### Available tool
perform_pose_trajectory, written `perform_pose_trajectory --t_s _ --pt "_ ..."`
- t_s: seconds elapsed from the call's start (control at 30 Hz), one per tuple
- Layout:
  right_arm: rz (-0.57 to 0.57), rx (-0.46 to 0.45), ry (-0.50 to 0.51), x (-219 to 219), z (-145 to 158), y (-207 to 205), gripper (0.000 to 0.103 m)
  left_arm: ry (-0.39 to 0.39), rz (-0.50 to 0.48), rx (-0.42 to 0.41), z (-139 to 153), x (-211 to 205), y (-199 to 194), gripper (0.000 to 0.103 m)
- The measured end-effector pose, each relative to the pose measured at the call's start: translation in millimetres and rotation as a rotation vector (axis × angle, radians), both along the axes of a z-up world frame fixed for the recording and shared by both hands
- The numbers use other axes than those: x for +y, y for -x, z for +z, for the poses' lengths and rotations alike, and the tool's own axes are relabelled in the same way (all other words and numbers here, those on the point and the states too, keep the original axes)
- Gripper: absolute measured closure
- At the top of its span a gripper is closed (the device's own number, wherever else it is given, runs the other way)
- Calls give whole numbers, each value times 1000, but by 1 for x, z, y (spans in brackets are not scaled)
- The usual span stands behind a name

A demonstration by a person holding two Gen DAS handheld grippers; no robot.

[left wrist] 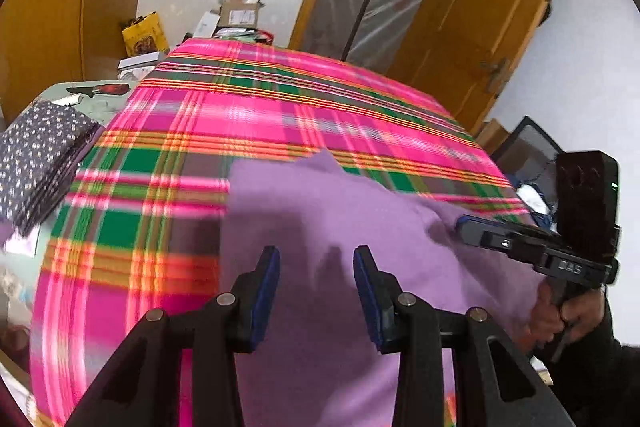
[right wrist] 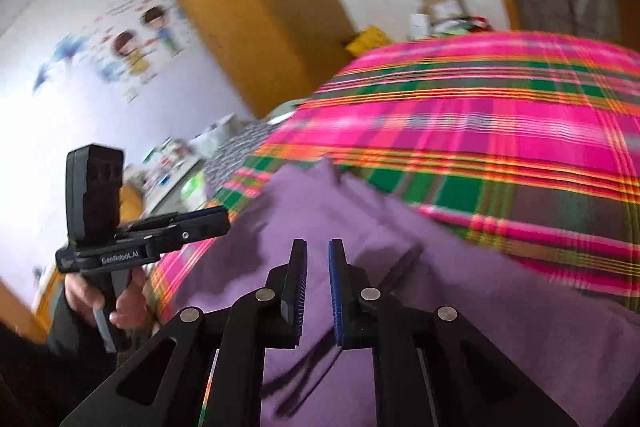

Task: Fold clothes

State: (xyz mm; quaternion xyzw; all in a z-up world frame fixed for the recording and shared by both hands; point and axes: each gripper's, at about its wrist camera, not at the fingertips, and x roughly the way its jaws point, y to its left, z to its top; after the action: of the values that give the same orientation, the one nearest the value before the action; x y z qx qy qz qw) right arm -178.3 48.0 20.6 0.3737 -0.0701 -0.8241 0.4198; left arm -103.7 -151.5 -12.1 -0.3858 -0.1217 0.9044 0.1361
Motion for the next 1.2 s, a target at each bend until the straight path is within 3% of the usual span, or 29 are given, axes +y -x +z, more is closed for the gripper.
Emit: perform_pose_trajectory --t_s 0.23,0.33,0.5,0.63,0.8,0.87,1.2 --pt "190 93 -140 -26 -18 -49 91 5 -24 -13 -16 23 -40 64" --pt "207 198 -237 -34 -23 -68 91 58 -31 -12 -23 34 -51 64" --pt "184 208 -250 -33 -21 -69 90 105 -31 14 -28 45 -59 64" --pt "126 135 -180 -17 -19 -62 86 55 -37 17 -22 42 -62 64" --pt "-54 -86 -13 22 -25 -23 66 22 -32 41 -17 38 -61 64" --pt "-85 -150 18 29 -29 -11 63 24 -43 31 -20 41 -59 64" --pt "-17 -267 -9 11 -34 -5 59 19 -74 25 -26 48 -58 64"
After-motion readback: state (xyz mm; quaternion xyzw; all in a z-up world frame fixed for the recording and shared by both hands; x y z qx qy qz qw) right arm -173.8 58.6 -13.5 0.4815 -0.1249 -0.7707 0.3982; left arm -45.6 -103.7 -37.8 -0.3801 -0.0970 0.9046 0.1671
